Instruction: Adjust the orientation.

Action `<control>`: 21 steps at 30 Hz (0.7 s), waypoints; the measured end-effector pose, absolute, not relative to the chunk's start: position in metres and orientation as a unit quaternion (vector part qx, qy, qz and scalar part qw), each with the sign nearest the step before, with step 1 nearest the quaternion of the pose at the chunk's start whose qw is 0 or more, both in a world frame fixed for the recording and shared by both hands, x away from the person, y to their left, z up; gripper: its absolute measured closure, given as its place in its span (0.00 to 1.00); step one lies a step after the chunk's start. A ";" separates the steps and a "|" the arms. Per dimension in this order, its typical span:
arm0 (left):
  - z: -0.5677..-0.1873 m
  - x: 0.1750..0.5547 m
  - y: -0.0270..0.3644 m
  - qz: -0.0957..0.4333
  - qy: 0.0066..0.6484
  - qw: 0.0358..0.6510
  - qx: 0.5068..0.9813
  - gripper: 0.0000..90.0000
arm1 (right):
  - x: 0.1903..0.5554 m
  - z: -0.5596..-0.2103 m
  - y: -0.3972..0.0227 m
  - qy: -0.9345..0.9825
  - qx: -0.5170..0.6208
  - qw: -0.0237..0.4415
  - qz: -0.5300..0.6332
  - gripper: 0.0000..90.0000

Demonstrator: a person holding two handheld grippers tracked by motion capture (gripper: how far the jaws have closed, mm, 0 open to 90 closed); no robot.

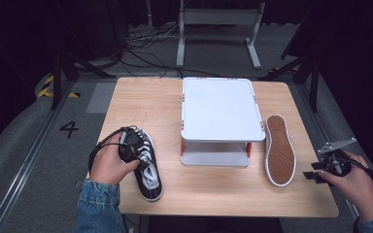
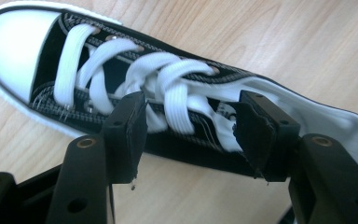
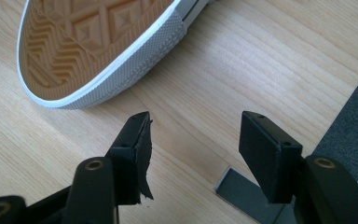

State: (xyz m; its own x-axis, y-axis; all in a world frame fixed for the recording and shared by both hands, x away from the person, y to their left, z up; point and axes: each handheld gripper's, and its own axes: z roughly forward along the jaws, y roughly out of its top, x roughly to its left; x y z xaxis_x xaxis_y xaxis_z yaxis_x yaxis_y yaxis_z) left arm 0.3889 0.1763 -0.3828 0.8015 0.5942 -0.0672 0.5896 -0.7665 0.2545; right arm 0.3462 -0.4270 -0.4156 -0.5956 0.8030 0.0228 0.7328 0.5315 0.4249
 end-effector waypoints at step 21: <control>-0.375 0.402 0.176 0.006 0.352 0.130 0.927 0.94 | 0.337 -0.417 -0.434 0.870 0.443 0.088 0.198 0.49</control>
State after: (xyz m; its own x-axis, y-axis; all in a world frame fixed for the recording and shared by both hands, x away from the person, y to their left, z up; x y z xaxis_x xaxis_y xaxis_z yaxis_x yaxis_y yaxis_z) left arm 0.4017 0.1764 -0.3749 0.7523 0.6540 -0.0798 0.6508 -0.7187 0.2447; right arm 0.3374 -0.4342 -0.4173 -0.5916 0.8059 0.0215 0.7359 0.5290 0.4225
